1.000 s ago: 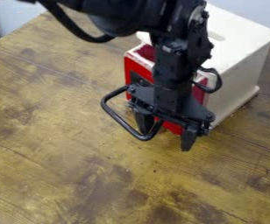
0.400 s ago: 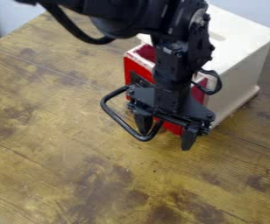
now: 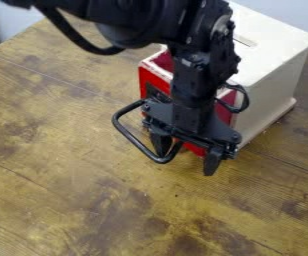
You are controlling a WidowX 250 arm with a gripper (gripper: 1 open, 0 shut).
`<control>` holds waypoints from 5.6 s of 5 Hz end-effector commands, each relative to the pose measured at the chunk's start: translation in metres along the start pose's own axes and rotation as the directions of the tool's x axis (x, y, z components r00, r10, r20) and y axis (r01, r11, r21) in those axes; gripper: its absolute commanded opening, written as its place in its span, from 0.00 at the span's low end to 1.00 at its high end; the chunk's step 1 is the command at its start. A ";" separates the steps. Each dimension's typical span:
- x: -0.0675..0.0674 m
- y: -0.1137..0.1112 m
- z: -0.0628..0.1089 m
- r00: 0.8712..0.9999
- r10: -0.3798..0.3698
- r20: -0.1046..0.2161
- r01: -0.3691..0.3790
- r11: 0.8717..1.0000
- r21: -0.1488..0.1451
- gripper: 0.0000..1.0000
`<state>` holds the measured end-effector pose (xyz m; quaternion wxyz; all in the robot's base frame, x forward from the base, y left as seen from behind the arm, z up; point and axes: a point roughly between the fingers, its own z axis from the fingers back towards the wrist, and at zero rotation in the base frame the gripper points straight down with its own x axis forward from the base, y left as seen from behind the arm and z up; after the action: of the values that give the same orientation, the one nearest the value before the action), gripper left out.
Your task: Close the drawer
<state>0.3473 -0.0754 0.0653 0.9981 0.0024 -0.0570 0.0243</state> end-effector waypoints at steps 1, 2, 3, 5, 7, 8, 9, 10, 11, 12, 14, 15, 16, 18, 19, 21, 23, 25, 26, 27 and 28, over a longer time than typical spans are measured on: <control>-0.019 -0.023 0.004 0.998 -0.057 -0.033 0.056 0.998 -0.033 1.00; -0.025 -0.034 0.005 0.996 -0.071 -0.045 0.070 0.997 -0.038 1.00; -0.031 -0.045 0.007 0.995 -0.084 -0.057 0.082 0.996 -0.041 1.00; -0.034 -0.052 0.010 0.995 -0.052 -0.080 0.049 0.998 -0.040 1.00; -0.027 -0.043 0.016 0.996 -0.033 -0.086 0.029 0.999 -0.042 1.00; -0.015 -0.035 0.026 0.998 -0.061 0.032 0.062 0.998 -0.031 1.00; -0.013 -0.034 0.019 0.996 -0.057 0.072 0.059 0.998 -0.032 1.00; -0.012 -0.035 0.010 0.997 -0.055 0.060 0.057 0.998 -0.028 1.00; -0.012 -0.037 0.000 0.998 -0.054 0.036 0.055 0.998 -0.020 1.00; -0.008 -0.033 -0.002 0.999 -0.028 0.039 0.028 0.999 -0.018 1.00; -0.008 -0.024 -0.001 0.999 0.012 0.050 -0.012 1.000 -0.017 1.00; 0.003 -0.023 0.000 0.998 0.043 0.049 -0.042 0.999 -0.016 1.00; 0.014 -0.027 0.007 0.996 0.080 0.036 -0.079 0.997 -0.008 1.00; 0.019 -0.029 0.001 0.985 0.165 0.048 -0.165 0.986 -0.004 1.00; 0.018 -0.028 -0.007 0.976 0.216 0.036 -0.217 0.976 0.007 1.00; 0.012 -0.028 -0.003 0.963 0.265 0.038 -0.265 0.964 0.000 1.00; 0.020 -0.031 0.006 0.952 0.302 0.057 -0.301 0.953 -0.020 0.00; 0.026 -0.021 0.005 0.949 0.310 0.048 -0.311 0.950 0.002 0.00; 0.022 -0.008 0.008 0.949 0.313 0.043 -0.314 0.949 0.009 1.00; 0.017 0.005 0.017 0.946 0.318 0.056 -0.317 0.948 -0.020 1.00; 0.023 0.003 0.015 0.946 0.317 0.063 -0.317 0.948 -0.005 1.00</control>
<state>0.3594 -0.0789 0.0624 0.9815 -0.0008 -0.0545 0.1834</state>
